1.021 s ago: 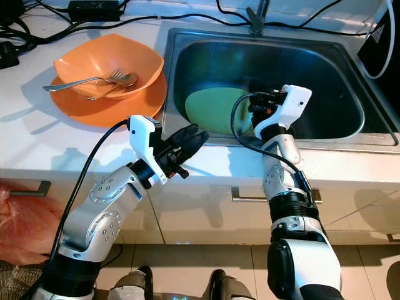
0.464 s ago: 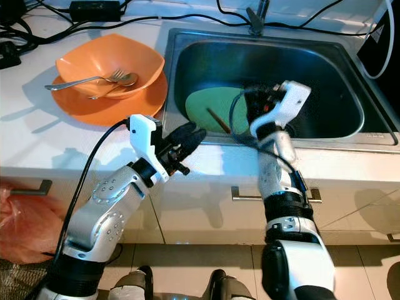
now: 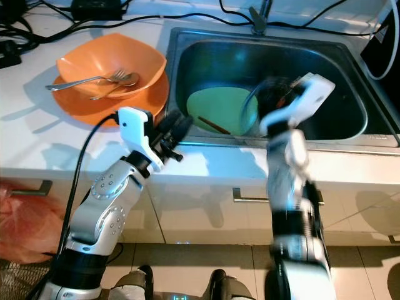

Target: Kitchen organization

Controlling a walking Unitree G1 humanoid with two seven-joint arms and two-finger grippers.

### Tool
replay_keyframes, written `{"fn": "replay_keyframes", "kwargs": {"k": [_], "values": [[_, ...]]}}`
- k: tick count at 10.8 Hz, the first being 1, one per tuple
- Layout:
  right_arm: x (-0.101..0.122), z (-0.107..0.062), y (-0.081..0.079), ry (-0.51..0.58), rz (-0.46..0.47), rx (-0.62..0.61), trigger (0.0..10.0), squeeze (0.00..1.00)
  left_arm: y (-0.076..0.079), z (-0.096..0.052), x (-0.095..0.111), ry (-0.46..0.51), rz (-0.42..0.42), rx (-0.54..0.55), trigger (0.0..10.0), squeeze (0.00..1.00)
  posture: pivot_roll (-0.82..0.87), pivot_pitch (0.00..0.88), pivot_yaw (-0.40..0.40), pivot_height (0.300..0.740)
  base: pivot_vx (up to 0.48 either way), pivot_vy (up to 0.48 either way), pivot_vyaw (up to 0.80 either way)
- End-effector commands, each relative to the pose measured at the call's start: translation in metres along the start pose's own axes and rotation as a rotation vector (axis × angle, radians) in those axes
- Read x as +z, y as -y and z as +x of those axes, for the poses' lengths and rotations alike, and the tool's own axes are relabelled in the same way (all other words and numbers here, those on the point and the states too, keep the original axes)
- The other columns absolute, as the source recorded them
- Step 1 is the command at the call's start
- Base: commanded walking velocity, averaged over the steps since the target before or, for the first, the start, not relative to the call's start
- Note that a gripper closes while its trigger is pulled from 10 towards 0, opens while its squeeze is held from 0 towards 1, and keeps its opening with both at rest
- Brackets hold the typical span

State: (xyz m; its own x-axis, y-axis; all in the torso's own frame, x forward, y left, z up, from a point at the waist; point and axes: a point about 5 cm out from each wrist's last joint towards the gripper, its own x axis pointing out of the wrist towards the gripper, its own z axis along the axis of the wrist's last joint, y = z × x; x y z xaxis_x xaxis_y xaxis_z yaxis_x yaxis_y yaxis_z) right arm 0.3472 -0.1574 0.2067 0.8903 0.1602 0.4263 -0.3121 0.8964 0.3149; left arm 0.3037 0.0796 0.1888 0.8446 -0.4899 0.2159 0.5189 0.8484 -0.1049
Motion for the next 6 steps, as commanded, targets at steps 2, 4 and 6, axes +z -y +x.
{"fn": "replay_keyframes", "kwargs": {"k": [2,4,6], "values": [[0.004,-0.013,0.012,0.024,-0.107,-0.038,10.0,0.00,-0.004,-0.001,-0.008,-0.024,0.010,0.056,10.0,0.00,0.17,0.196,-0.082,0.740,0.000,0.000,0.00],[-0.003,-0.032,0.013,0.008,-0.171,-0.037,10.0,0.00,-0.005,-0.003,-0.012,-0.022,0.024,0.070,10.0,0.00,0.17,0.195,-0.077,0.740,0.000,0.000,0.00],[-0.009,-0.049,0.013,-0.021,-0.182,-0.066,10.0,0.00,-0.001,-0.005,-0.015,-0.019,0.024,0.070,10.0,0.00,0.17,0.191,-0.073,0.740,0.000,0.000,0.00]]}}
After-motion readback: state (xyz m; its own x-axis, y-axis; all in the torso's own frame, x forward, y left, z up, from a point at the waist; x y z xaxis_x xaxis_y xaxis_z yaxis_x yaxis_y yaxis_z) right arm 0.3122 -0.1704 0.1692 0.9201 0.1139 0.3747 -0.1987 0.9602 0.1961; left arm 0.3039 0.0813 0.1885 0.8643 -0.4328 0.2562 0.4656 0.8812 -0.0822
